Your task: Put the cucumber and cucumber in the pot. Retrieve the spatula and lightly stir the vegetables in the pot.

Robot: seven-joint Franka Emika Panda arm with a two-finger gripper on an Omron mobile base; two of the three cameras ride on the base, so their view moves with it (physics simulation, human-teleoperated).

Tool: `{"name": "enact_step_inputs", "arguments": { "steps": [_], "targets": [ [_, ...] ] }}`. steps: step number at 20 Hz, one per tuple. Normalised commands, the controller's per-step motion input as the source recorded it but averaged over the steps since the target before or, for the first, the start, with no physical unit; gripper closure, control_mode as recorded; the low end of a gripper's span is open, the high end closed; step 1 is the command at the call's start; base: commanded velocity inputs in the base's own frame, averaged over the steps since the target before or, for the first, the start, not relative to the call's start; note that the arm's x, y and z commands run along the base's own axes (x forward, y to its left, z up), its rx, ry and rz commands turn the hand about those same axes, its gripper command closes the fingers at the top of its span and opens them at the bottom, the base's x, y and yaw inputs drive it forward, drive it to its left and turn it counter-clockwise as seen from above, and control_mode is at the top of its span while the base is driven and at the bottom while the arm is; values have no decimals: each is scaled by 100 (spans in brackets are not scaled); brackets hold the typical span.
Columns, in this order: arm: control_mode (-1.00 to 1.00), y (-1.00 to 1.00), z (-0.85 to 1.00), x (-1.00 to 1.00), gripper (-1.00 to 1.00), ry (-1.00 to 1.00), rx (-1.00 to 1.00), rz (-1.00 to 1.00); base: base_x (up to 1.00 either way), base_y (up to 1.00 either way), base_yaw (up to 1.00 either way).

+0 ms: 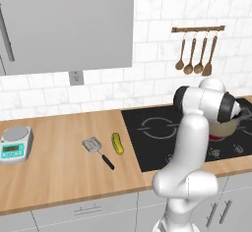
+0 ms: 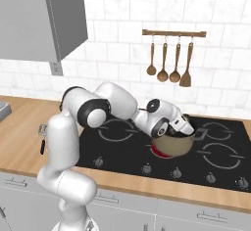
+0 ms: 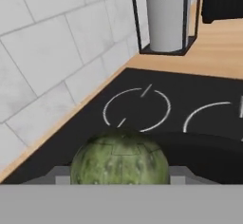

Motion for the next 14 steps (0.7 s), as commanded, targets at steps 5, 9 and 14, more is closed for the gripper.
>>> {"name": "enact_step_inputs", "arguments": {
  "steps": [5,9,14],
  "targets": [
    [-100,-21,-12,-28,-100,1,0,0,0,0,0],
    [-100,11,-27,-96,-100,2,0,0,0,0,0],
    [-100,8,-4,-58,-100,0,0,0,0,0,0]
  ]
}}
